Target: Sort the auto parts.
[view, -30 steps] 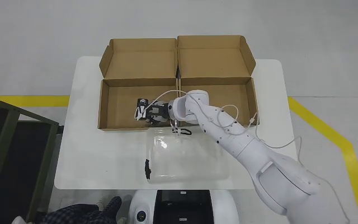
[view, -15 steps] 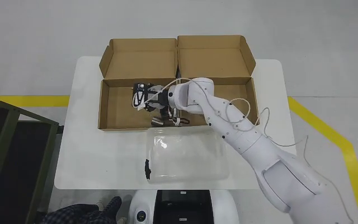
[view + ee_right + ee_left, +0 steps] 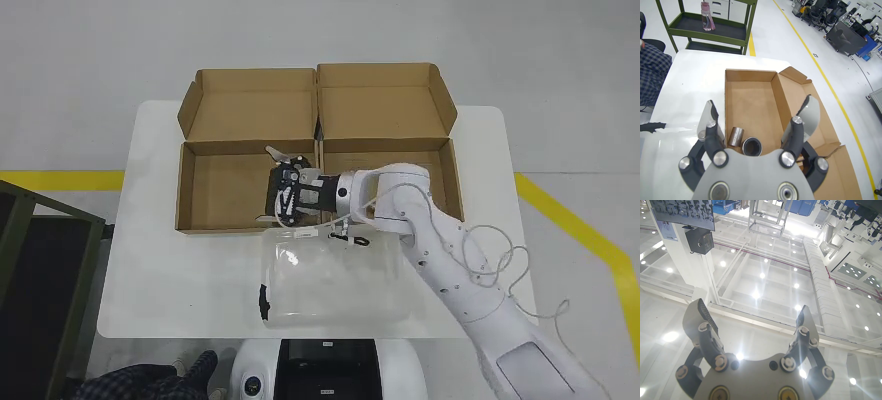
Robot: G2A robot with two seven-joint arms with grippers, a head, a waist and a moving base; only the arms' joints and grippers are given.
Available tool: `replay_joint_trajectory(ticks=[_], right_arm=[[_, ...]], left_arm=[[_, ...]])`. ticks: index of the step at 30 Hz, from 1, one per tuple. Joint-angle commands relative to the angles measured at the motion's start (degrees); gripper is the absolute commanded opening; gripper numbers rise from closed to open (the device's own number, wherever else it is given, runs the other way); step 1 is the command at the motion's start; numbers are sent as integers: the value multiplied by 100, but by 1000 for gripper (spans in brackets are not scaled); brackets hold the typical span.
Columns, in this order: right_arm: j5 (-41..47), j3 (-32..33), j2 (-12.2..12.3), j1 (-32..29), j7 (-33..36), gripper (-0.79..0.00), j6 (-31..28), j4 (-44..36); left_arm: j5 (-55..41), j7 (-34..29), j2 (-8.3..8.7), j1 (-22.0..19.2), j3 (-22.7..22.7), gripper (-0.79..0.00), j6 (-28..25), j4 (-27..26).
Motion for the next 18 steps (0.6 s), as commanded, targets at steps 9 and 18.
replay_joint_trajectory(ticks=[9,18], right_arm=[[-214,1127,354,-1551,133,0,37,-1175],[-438,2209,616,-3013,-345,0,73,-1947]], left_arm=[[0,0,0,0,0,0,0,0],[0,0,0,0,0,0,0,0]])
